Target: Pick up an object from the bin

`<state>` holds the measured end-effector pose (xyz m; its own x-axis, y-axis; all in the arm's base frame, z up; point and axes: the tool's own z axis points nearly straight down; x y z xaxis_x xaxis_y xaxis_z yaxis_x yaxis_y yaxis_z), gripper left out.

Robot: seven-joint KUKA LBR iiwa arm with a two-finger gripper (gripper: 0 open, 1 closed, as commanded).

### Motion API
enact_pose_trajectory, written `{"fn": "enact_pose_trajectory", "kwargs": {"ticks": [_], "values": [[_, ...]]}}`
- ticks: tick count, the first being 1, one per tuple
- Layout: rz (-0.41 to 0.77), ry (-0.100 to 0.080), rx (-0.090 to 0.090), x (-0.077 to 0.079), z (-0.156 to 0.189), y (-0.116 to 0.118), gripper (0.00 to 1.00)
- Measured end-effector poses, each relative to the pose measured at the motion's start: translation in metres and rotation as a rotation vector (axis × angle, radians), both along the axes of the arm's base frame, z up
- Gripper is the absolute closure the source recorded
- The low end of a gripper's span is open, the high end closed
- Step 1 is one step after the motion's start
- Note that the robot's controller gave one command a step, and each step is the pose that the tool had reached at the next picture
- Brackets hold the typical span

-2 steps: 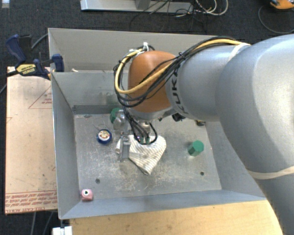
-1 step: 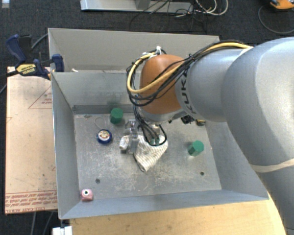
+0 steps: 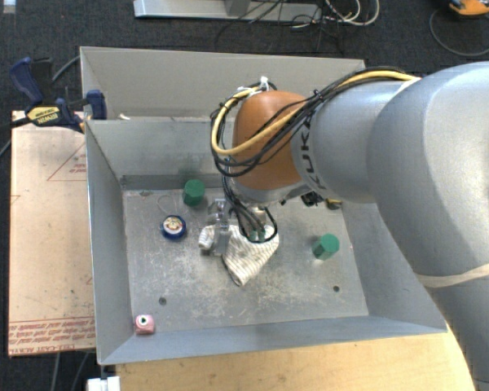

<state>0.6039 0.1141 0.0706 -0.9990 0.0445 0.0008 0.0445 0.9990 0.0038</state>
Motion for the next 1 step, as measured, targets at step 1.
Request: {"fn": "enact_pose_trajectory", "kwargs": {"ticks": [1], "values": [[0.000, 0.000, 0.000, 0.0000, 0.0000, 0.0000, 1.00]]}}
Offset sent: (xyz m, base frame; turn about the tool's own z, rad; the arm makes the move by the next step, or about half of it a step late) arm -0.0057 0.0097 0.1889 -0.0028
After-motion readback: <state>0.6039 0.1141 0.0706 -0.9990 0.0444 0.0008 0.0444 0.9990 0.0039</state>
